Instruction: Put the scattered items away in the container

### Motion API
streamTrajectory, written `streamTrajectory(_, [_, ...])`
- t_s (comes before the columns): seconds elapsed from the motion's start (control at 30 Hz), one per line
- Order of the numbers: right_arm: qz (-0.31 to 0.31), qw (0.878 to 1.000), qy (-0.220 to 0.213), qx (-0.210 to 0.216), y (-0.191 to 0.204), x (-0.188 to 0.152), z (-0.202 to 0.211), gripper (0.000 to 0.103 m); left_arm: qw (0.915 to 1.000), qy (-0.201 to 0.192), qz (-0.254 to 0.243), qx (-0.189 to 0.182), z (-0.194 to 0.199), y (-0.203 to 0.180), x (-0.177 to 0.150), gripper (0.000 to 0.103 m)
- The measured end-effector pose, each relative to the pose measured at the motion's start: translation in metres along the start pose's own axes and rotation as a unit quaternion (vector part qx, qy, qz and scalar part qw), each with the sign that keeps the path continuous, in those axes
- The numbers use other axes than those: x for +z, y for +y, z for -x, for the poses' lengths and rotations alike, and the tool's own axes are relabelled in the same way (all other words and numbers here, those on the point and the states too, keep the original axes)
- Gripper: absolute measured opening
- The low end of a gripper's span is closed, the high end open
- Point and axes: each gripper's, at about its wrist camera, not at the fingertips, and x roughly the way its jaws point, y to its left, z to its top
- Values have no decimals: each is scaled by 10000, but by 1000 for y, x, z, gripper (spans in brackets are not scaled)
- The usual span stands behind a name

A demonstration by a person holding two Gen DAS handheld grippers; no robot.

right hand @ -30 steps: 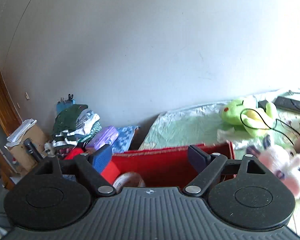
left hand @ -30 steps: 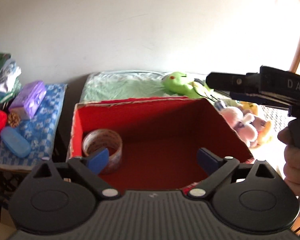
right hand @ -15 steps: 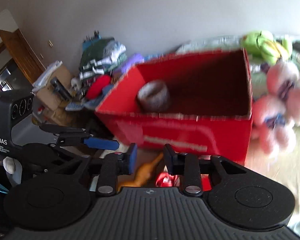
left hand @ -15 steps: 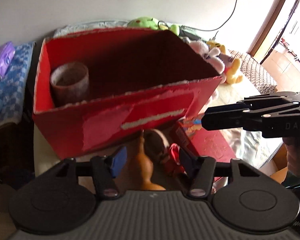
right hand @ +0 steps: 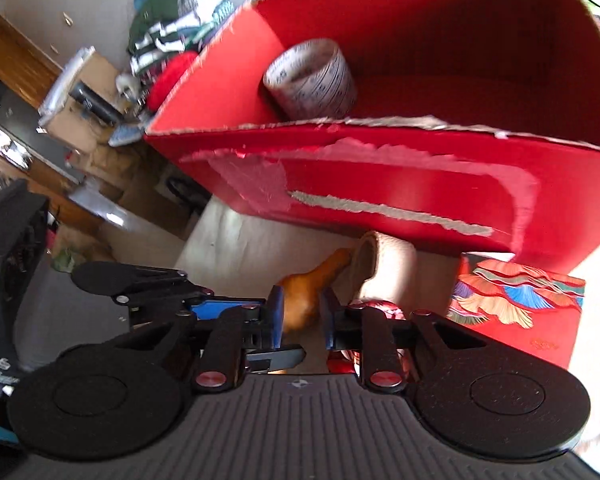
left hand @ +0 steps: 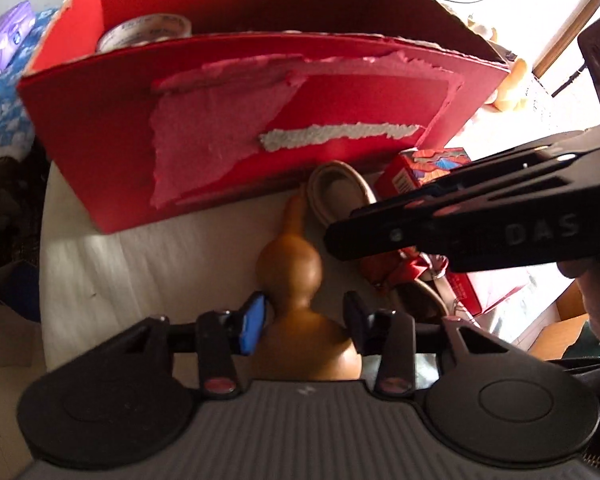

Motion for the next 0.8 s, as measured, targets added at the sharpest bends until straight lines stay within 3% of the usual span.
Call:
streamTrajectory(0.17, [142,9993,349,-44,12,7,-19,24,9995,-1,302,-66,1,13,-3,44])
streamTrajectory(0.43, [43,9965,823,157,18,15,-40,34,9986,124,498,96,-4,21,-5,44])
streamTrajectory(0.5, [-95,9952,938,252,16,17,-46,41,9987,123,490,114,-4,20,-6,42])
streamTrajectory(0.8, [99,9945,1003,269,20,16,-46,43,9985,80,462,266,-2,12,-7,39])
